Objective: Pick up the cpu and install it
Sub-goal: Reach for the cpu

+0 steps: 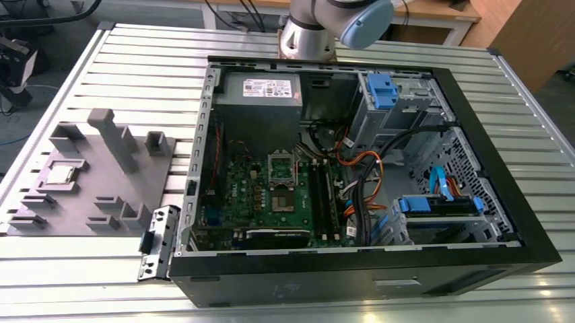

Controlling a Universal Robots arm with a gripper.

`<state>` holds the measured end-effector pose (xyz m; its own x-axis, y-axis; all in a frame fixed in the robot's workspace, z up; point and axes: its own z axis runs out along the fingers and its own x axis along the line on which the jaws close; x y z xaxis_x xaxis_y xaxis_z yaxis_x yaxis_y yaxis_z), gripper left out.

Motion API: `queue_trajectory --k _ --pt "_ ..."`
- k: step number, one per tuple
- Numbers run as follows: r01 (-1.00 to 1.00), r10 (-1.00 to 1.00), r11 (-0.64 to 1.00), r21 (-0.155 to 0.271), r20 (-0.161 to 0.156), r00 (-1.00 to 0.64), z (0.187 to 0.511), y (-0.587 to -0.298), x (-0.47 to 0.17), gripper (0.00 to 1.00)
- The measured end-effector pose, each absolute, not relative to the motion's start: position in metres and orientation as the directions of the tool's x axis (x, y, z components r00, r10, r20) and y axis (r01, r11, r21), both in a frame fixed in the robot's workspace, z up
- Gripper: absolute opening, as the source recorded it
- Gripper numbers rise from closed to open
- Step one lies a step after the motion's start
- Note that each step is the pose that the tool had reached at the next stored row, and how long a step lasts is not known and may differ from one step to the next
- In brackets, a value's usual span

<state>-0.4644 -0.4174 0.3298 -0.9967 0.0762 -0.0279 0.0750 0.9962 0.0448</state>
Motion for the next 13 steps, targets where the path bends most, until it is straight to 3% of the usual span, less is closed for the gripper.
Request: queue_trajectory --k 13 --pt "0.075 0.076 0.996 0.045 -0.029 -0.997 0.305 -0.422 -0.472 0.11"
